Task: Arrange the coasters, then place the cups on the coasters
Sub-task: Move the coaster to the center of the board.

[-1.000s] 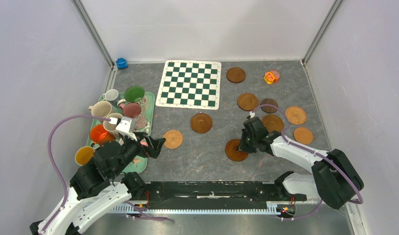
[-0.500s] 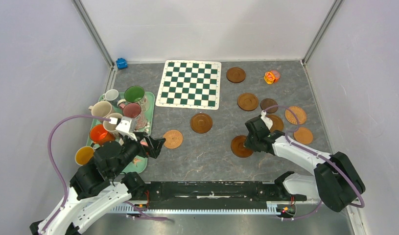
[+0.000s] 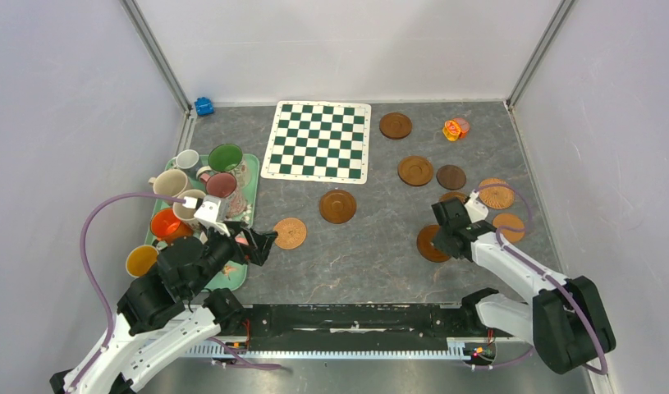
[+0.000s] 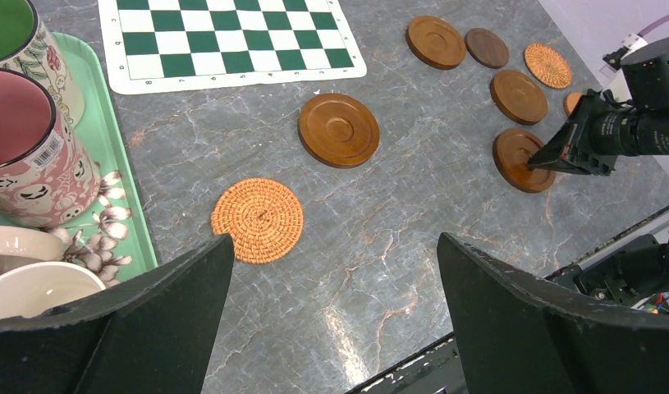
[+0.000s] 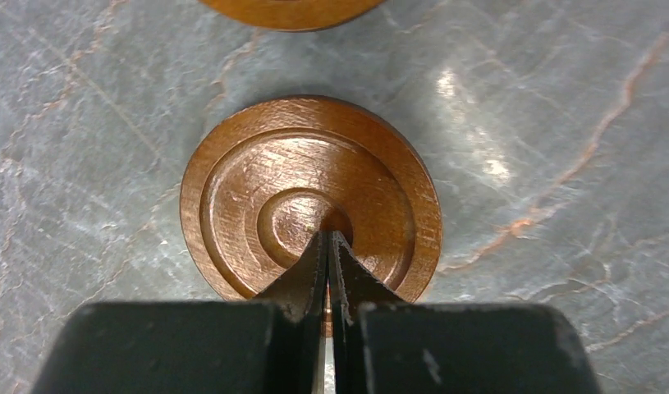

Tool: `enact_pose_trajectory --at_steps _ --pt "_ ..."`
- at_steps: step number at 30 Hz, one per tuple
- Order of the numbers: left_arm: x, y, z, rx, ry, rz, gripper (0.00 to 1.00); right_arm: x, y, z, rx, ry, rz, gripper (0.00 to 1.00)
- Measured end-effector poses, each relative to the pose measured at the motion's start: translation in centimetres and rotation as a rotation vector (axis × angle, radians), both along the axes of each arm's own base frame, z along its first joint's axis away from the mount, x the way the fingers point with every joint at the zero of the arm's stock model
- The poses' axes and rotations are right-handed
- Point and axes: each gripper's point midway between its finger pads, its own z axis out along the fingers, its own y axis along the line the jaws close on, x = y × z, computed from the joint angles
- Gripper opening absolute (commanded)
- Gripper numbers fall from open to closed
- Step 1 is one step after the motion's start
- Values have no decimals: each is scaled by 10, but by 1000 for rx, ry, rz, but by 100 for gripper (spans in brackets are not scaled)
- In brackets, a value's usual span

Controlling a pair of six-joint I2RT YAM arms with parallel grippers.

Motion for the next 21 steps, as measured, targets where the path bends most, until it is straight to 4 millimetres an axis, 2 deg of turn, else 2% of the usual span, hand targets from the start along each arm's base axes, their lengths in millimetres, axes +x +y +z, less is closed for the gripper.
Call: enact_pose_trajectory --at_steps 9,21 --pt "0 0 0 0 0 0 100 -16 -30 -1 -45 35 -114 0" --pt "0 0 0 0 0 0 100 -24 -65 -1 -136 63 -218 0"
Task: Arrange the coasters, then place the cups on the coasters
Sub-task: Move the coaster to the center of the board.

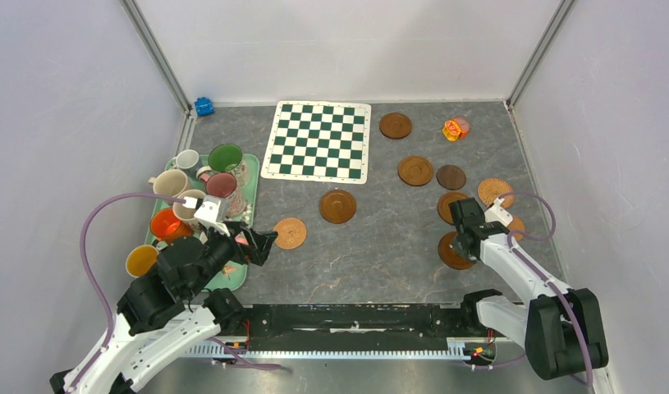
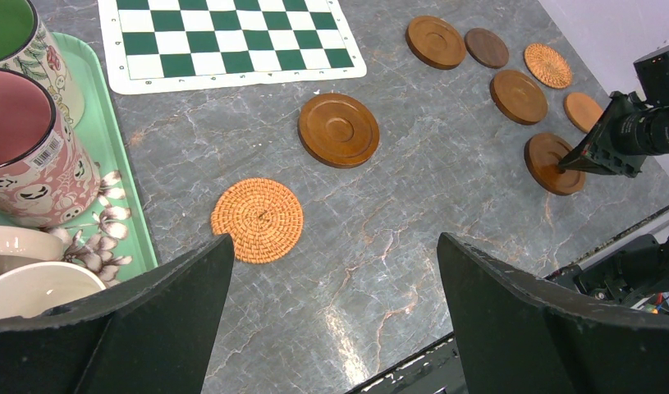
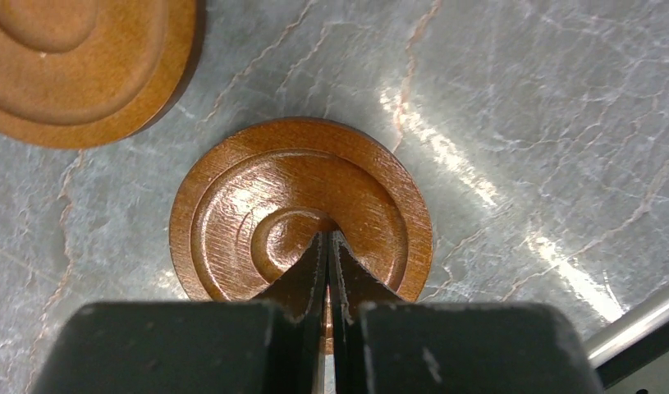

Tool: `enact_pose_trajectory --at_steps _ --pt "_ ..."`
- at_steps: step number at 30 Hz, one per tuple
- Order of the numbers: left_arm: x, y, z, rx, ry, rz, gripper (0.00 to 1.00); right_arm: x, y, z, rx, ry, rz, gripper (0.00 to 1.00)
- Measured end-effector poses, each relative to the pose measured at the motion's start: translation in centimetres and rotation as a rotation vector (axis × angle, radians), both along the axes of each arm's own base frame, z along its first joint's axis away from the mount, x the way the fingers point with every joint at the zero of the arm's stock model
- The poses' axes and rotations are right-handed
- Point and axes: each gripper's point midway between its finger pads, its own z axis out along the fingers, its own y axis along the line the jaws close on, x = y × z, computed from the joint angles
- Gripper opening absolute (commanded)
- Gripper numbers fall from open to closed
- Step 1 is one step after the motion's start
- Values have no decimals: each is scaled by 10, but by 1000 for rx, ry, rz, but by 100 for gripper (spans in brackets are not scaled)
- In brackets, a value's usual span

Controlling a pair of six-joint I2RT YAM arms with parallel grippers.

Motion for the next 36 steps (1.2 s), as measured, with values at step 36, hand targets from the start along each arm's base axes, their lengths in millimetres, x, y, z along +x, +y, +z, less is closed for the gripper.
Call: enact_pose_trajectory --at_steps 36 --pt "1 -2 -2 10 9 0 100 74 -2 49 -82 -79 325 0"
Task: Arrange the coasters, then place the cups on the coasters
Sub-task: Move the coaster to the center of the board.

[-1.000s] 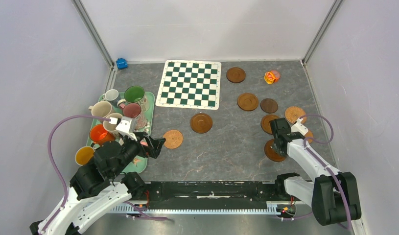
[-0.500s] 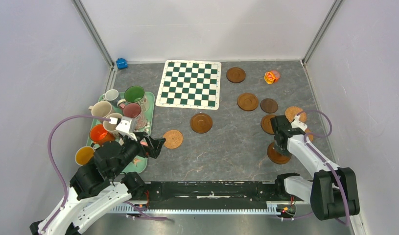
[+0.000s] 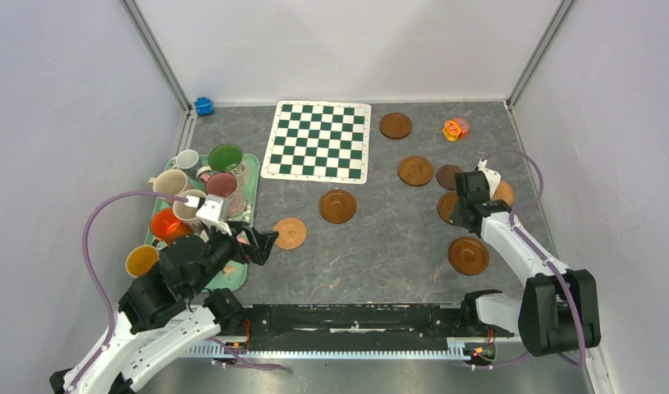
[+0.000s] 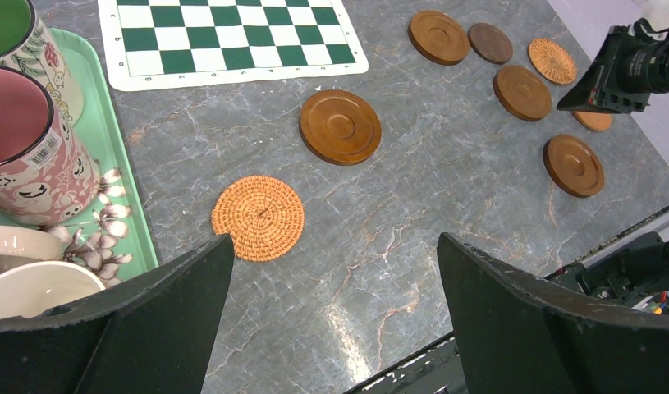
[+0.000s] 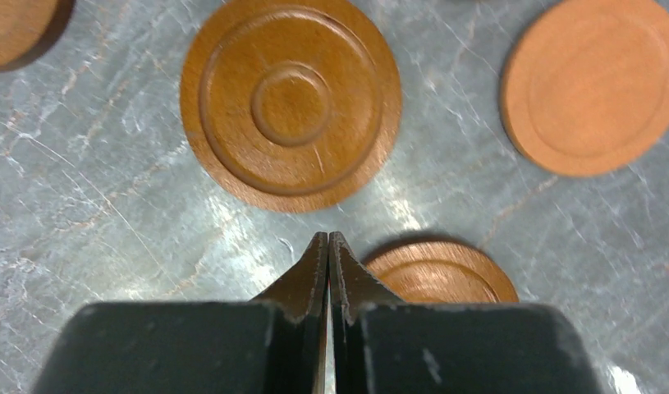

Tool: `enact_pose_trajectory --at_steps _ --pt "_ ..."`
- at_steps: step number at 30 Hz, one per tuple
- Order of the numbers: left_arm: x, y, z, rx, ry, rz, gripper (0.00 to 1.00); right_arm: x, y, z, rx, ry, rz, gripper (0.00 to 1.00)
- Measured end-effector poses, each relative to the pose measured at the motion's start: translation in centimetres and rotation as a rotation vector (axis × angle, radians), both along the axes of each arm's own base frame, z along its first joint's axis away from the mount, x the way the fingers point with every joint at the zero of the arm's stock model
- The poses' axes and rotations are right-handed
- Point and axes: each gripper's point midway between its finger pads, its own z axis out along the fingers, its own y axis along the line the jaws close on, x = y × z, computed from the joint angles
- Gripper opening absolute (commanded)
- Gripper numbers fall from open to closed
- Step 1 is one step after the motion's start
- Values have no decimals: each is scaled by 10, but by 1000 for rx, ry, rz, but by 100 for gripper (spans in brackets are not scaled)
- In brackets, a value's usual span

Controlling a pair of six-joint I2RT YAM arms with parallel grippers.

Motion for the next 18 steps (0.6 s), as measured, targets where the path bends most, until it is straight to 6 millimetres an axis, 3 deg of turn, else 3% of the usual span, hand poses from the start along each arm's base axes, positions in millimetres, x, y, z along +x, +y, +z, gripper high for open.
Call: enact_pose_trajectory --at_steps 4,11,18 --pt "0 0 0 0 0 0 100 17 4 -4 -3 -25 44 0" --pt "-1 1 2 -7 -7 1 100 27 4 -25 -19 15 63 0" --pt "-1 1 2 -10 -10 0 100 38 3 -23 -28 -23 61 0"
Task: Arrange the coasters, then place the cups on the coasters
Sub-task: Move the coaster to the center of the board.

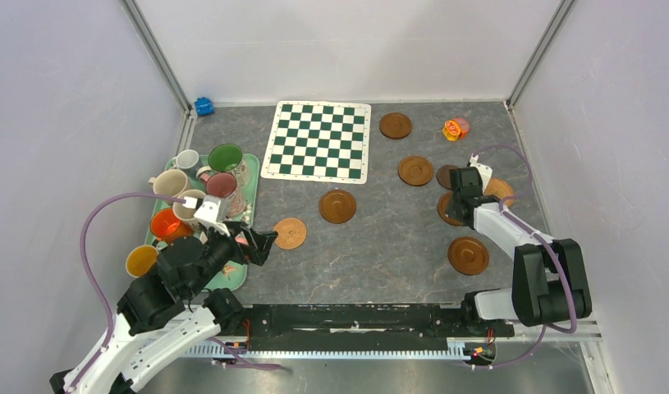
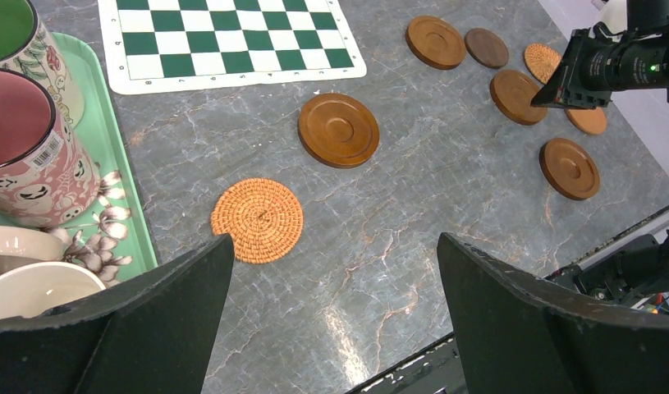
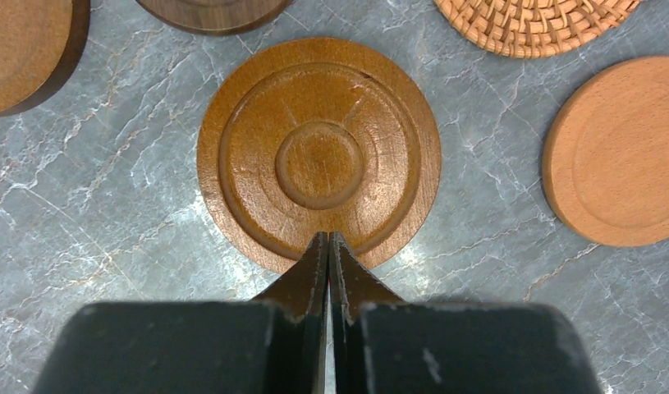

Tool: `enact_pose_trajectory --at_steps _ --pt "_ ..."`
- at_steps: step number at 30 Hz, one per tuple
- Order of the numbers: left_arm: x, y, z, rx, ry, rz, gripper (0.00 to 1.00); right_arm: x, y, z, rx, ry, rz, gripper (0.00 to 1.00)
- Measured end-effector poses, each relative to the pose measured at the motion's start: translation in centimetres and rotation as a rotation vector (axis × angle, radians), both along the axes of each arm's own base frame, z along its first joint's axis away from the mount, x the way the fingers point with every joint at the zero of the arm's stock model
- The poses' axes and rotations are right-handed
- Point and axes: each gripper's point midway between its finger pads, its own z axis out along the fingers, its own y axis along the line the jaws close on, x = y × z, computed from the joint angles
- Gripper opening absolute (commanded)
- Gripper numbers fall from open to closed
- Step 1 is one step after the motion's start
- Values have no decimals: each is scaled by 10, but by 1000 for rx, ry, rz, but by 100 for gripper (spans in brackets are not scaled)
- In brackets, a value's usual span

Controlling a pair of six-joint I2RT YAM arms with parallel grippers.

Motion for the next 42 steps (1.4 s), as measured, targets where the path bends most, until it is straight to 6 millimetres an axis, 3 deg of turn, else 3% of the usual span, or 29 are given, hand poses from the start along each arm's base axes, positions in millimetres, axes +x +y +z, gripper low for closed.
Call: enact_pose_trajectory --at_steps 9,24,42 --pt "0 0 0 -2 -2 0 100 -2 -10 -16 -21 25 -12 0" --pt "0 0 0 -1 -1 0 100 16 -9 -19 -24 17 20 0" --pt "0 0 0 -2 -2 1 100 9 -13 -21 -29 39 8 0"
